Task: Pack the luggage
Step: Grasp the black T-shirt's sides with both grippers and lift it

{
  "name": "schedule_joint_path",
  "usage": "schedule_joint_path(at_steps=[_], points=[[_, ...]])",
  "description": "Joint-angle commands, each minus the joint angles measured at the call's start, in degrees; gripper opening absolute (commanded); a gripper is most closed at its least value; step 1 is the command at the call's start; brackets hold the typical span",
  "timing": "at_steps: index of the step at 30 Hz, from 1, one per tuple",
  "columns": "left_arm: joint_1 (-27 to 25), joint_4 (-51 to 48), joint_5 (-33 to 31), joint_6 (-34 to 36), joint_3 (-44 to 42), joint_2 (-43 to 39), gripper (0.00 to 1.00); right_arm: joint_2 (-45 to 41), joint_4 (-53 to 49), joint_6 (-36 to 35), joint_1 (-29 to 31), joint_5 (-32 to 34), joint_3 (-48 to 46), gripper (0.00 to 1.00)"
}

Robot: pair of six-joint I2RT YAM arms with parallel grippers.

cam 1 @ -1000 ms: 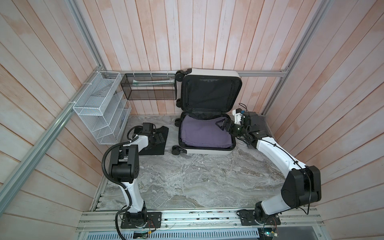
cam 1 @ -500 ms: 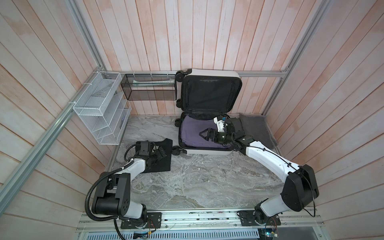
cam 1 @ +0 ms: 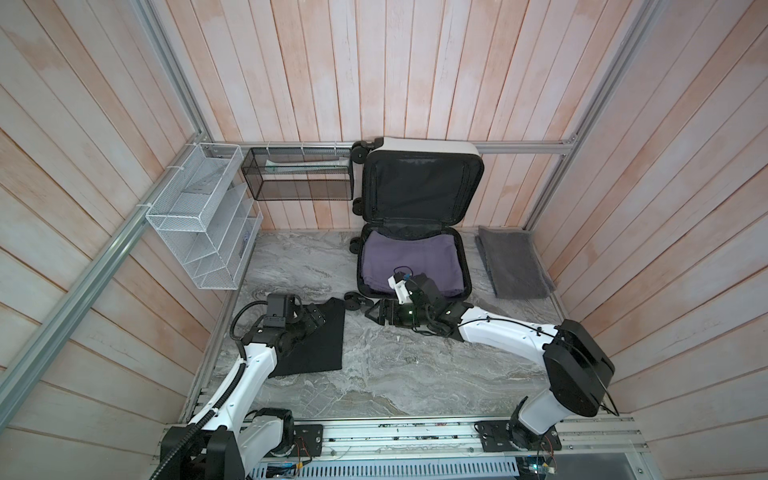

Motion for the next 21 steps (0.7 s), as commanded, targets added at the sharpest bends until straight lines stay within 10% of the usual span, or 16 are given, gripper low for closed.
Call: schedule_joint_path(at_steps=[1,7,21], points=[[3.5,-3.1,-3.0,6.3,3.4,3.2,1.0,4.1,5.0,3.8,2.6,2.6,1.2,0.88],[11.1,-3.1,-8.7,9.5,7.0,9.1,1.0,10.8,5.6,4.8,6.2,5.7,5.7,0.86],[26.5,-0.7,1.0,20.0,9.6,19.0,1.0,22.3,7.5,7.0,9.5,7.9,12.6,0.81]])
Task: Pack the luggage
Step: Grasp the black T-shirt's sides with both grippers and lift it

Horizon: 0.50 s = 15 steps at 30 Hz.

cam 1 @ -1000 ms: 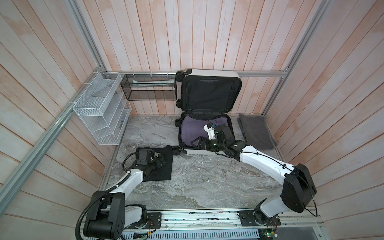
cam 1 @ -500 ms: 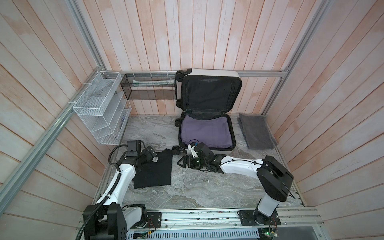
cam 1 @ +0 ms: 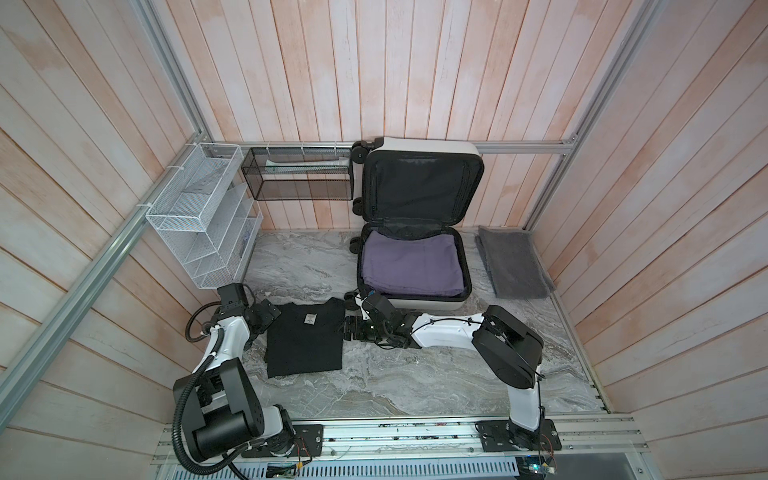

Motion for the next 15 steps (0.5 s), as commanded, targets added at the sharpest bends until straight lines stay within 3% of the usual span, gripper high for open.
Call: schedule_joint_path(at_steps=[1,15], points=[[0.5,0.3,2.8,5.9,2.3,2.6,1.0,2.2,0.6,1.3,0.5,1.5,1.6,0.8],[1.5,5.3,8.5,5.6,-0.6,9.3,1.0,6.9,-0.9,2.3,1.1,2.2,4.5,0.79]])
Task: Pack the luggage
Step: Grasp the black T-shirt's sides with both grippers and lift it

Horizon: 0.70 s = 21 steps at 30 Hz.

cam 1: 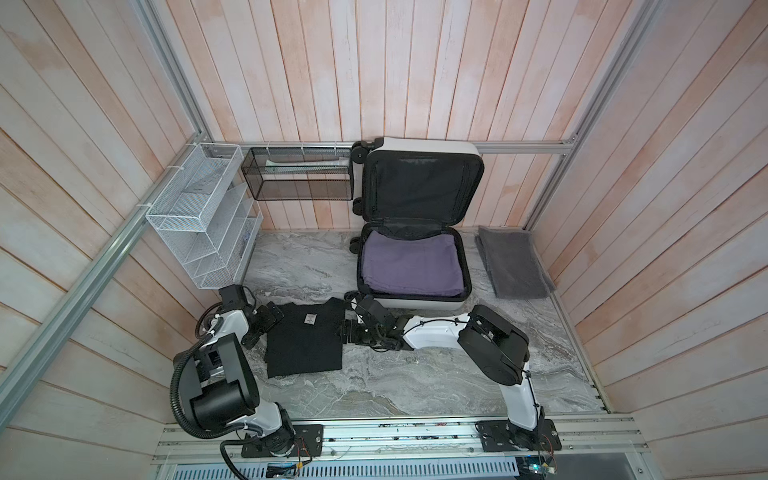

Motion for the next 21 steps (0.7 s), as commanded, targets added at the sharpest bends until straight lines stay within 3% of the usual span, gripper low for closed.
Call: schedule_joint_path(at_steps=[1,14,21], points=[[0.4,2.2,2.0,0.0,-0.9,1.4,1.0,2.5,-1.1,1.1,0.1,1.1,1.7,0.78],[0.4,2.4,7.3,0.9,-0.4,7.1,0.96,8.0,-2.9,1.4,0.4,-0.9,8.2,0.76],[0.4,2.2,9.9,1.2,-0.2,9.3,0.84,9.7,-2.5,2.0,0.4,-1.7,9.4,0.74]])
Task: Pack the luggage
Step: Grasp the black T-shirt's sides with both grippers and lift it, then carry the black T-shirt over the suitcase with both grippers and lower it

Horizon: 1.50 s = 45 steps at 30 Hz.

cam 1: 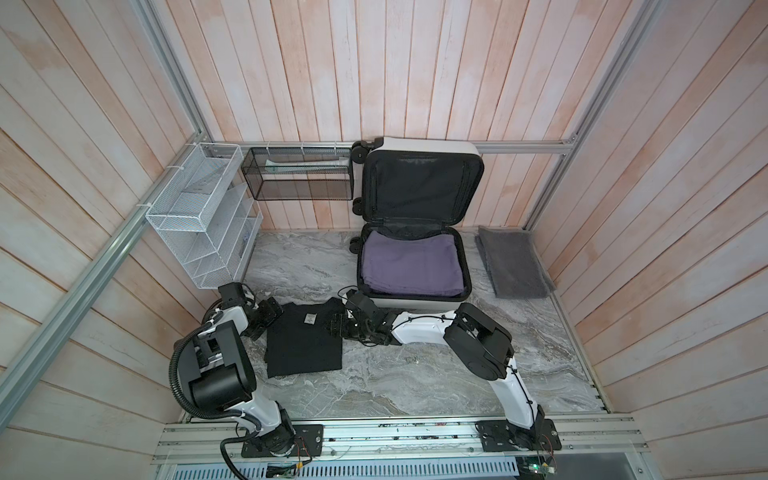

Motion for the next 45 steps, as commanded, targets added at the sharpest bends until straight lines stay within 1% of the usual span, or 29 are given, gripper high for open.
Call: schedule_joint_path(at_steps=[1,2,5,7,11,14,15,18,23,29,37,41,45], points=[[-0.1,-4.6,2.0,0.4,-2.0,3.6,0.8,3.2,-2.6,0.8,0.3,-0.7,0.7,0.73],[-0.1,-4.5,2.0,0.3,-1.9,3.6,0.76,3.4,-2.6,0.8,0.3,-0.8,0.8,0.72],[-0.1,-4.4,1.9,0.3,-2.0,3.2,0.59,3.6,-2.4,0.7,0.3,-1.0,0.8,0.64],[-0.2,-4.8,1.8,0.3,-2.0,3.3,0.48,3.7,-2.0,0.5,0.3,-1.3,0.8,0.53],[-0.3,-5.4,2.3,0.1,-2.0,2.7,0.26,3.8,-0.7,-1.0,0.2,-3.0,1.4,0.28],[-0.3,-5.9,2.6,-0.2,-2.1,1.1,0.02,3.4,1.5,-3.7,0.2,-6.0,1.9,0.15],[-0.3,-6.3,2.7,-0.3,-2.0,0.2,0.0,3.0,2.5,-4.5,0.1,-7.0,1.9,0.1],[-0.3,-7.7,3.2,-0.4,-1.7,-3.0,0.0,1.6,3.1,-6.6,0.1,-8.8,2.4,0.0],[-0.3,-9.3,6.0,-1.8,-1.4,-11.4,0.0,-1.8,-0.1,-10.3,0.1,-8.9,4.6,0.0],[-1.7,-8.5,10.1,-7.3,-0.8,-20.4,0.0,-5.3,-4.5,-13.4,-0.1,-8.7,8.3,0.0],[-7.9,-8.0,10.3,-14.2,6.6,-25.6,0.0,-12.5,-8.6,-15.8,-2.8,-7.5,10.2,0.0],[-12.8,-5.7,9.4,-19.0,11.3,-26.3,0.0,-17.6,-10.0,-16.7,-6.0,-6.6,8.4,0.0],[-19.5,-3.0,6.8,-22.8,17.1,-24.0,0.0,-23.2,-11.0,-17.5,-10.2,-5.7,4.9,0.0]])
